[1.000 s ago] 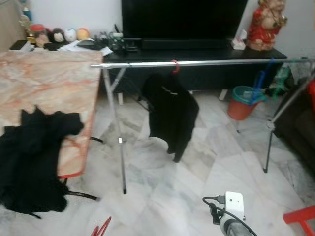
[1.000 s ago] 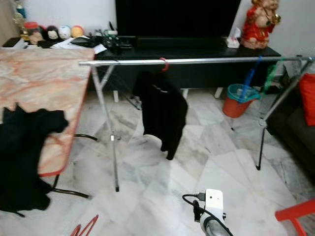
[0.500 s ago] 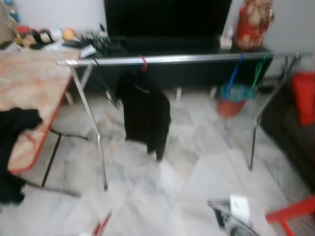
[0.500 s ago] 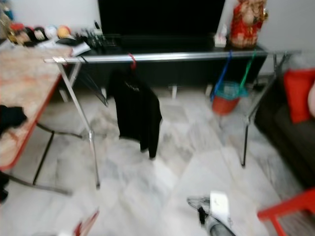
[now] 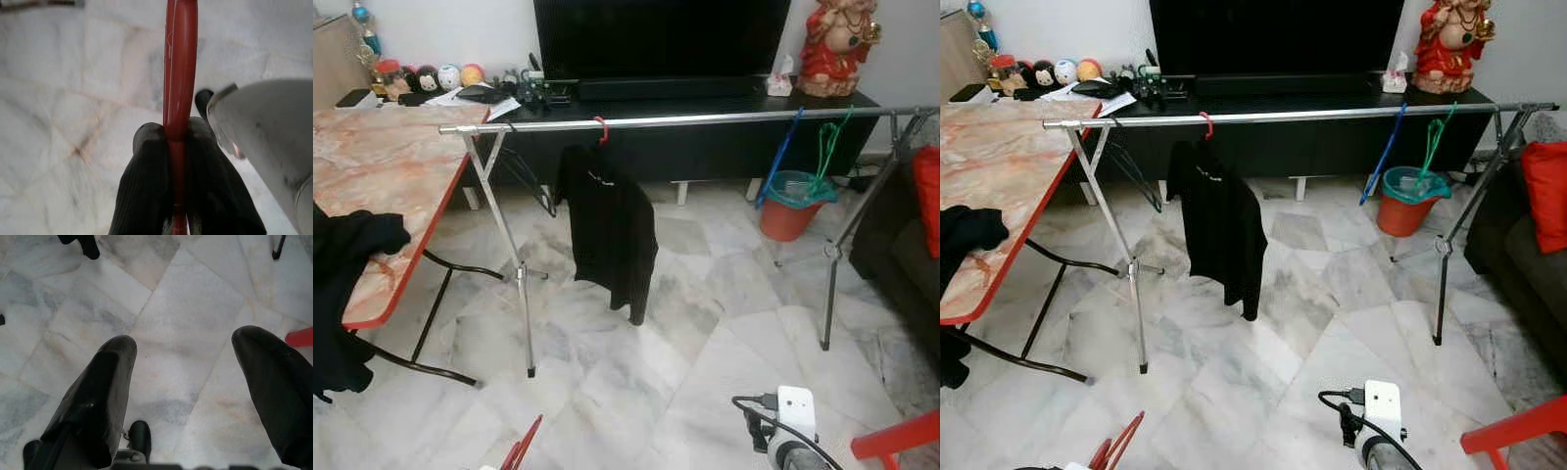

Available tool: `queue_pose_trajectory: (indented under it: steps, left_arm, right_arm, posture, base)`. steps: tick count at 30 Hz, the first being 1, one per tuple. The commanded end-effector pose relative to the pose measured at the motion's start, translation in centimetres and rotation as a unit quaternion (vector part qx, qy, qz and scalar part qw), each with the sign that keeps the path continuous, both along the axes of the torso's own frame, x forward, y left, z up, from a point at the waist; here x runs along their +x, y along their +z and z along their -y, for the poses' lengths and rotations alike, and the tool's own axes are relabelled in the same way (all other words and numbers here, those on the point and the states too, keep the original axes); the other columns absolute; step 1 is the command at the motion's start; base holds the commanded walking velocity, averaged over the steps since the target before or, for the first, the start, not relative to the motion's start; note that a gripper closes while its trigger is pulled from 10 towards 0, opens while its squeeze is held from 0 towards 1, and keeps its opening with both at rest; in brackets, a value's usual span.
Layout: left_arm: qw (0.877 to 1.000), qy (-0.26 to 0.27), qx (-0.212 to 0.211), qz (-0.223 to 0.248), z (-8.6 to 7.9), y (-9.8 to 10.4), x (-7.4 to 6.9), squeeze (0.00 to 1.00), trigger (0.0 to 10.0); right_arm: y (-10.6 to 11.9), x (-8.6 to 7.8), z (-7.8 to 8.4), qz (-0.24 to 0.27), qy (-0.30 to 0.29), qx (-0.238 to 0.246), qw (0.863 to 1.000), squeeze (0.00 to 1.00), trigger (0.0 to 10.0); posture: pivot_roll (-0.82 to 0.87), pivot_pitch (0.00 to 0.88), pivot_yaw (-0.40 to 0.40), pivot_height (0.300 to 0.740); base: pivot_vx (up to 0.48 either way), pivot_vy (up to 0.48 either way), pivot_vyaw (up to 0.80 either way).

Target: Hang hanger

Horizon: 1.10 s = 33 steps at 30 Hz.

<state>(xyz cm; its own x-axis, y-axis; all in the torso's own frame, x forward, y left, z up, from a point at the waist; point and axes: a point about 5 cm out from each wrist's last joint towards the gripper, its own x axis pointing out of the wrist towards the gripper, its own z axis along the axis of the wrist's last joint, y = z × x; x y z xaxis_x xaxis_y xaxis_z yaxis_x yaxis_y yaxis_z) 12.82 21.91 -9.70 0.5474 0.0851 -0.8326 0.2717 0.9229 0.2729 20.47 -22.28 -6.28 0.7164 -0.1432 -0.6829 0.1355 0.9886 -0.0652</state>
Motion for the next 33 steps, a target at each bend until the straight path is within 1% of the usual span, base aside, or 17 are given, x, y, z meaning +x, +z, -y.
queue_pose_trajectory:
  steps: [1,2,3,4,6,10,12,13,14,15,17,20,25,27,31,32,33]
  left_arm:
    - [1.0,-0.019,0.004,0.016,0.0,0.2,0.3,0.0,10.0]
    - [1.0,-0.022,0.003,0.02,0.1,0.2,0.3,0.0,10.0]
    - [0.999,-0.038,-0.003,0.029,0.3,0.4,0.6,0.0,10.0]
    - [0.996,-0.082,-0.002,0.045,0.6,0.7,1.1,0.0,10.0]
    - [0.991,-0.12,0.01,0.056,0.9,0.9,1.4,0.0,10.0]
    - [0.985,-0.158,0.017,0.071,1.2,1.1,1.7,0.0,10.0]
    - [0.979,-0.191,0.021,0.074,1.4,1.2,1.9,0.0,10.0]
    - [0.971,-0.227,0.027,0.074,1.7,1.3,2.0,0.0,10.0]
    - [0.967,-0.24,0.028,0.073,1.8,1.3,2.0,0.0,10.0]
    - [0.961,-0.264,0.033,0.073,2.0,1.3,2.1,0.0,10.0]
    - [0.955,-0.282,0.044,0.076,2.0,1.3,2.2,0.0,10.0]
    - [0.95,-0.295,0.06,0.088,2.0,1.5,2.2,0.0,10.0]
    - [0.947,-0.296,0.082,0.093,1.8,1.4,2.3,0.0,10.0]
    - [0.949,-0.282,0.109,0.09,1.3,1.3,2.2,0.0,10.0]
    - [0.955,-0.259,0.119,0.086,1.0,1.3,2.1,0.0,10.0]
    - [0.958,-0.246,0.12,0.084,0.8,1.2,2.0,0.0,10.0]
    - [0.963,-0.219,0.132,0.082,0.4,1.2,1.9,0.0,10.0]
  right_arm:
    - [1.1,1.5,0.3,0.028,0.038,-0.031,0.998,0.0,10.0]
    - [1.3,1.8,0.3,0.034,0.053,-0.043,0.997,0.0,10.0]
    - [2.1,2.6,0.5,0.057,0.056,-0.038,0.996,0.0,10.0]
    - [3.6,4.3,0.9,0.101,0.063,-0.036,0.992,0.0,10.0]
    - [4.8,5.4,1.2,0.13,0.08,-0.048,0.987,0.0,10.0]
    - [7.3,7.5,0.9,0.187,0.134,-0.062,0.971,0.0,10.0]
    - [8.2,8.3,0.6,0.204,0.163,-0.066,0.963,0.0,10.0]
    - [8.7,8.7,0.2,0.211,0.2,-0.074,0.954,0.0,10.0]
    - [8.9,8.8,0.0,0.213,0.214,-0.075,0.95,0.0,10.0]
    - [9.2,9.0,-0.3,0.213,0.244,-0.078,0.943,0.0,10.0]
    - [9.4,9.1,-0.6,0.212,0.269,-0.081,0.936,0.0,10.0]
    - [9.8,9.2,-0.8,0.211,0.301,-0.086,0.926,0.0,10.0]
    - [9.8,9.2,-0.8,0.201,0.311,-0.099,0.924,0.0,10.0]
    - [9.3,9.1,-0.3,0.182,0.294,-0.119,0.931,0.0,10.0]
    - [9.2,9.0,-0.3,0.182,0.281,-0.118,0.935,0.0,10.0]
    - [9.2,9.0,-0.3,0.183,0.278,-0.117,0.936,0.0,10.0]
    - [9.1,8.9,-0.4,0.183,0.277,-0.118,0.936,0.0,10.0]
  posture:
    - [-0.11,0.0,-0.014,0.74]
    - [-0.11,0.0,-0.014,0.74]
    - [-0.11,0.0,-0.013,0.74]
    - [-0.12,0.0,-0.01,0.74]
    - [-0.12,0.0,-0.008,0.74]
    - [-0.12,0.0,-0.006,0.74]
    - [-0.12,0.0,-0.002,0.74]
    - [-0.12,0.0,-0.002,0.74]
    - [-0.12,0.0,-0.002,0.74]
    - [-0.12,0.0,0.0,0.74]
    - [-0.12,0.0,0.0,0.74]
    - [-0.12,0.0,-0.001,0.74]
    - [-0.12,0.0,-0.002,0.74]
    - [-0.11,0.0,-0.001,0.74]
    - [-0.12,0.0,-0.001,0.74]
    - [-0.12,0.0,-0.001,0.74]
    - [-0.12,0.0,0.0,0.74]
  base:
    - [0.0,0.0,0.0]
    - [0.0,0.0,0.0]
    - [0.0,0.0,0.0]
    - [0.0,0.0,0.0]
    - [0.0,0.0,0.0]
    - [0.0,0.0,0.0]
    - [0.0,0.0,0.0]
    - [0.0,0.0,0.0]
    - [0.0,0.0,0.0]
    - [0.0,0.0,0.0]
    - [0.0,0.0,0.0]
    - [0.0,0.0,0.0]
    - [0.0,0.0,0.0]
    - [0.0,0.0,0.0]
    - [0.0,0.0,0.0]
    - [0.0,0.0,0.0]
    - [0.0,0.0,0.0]
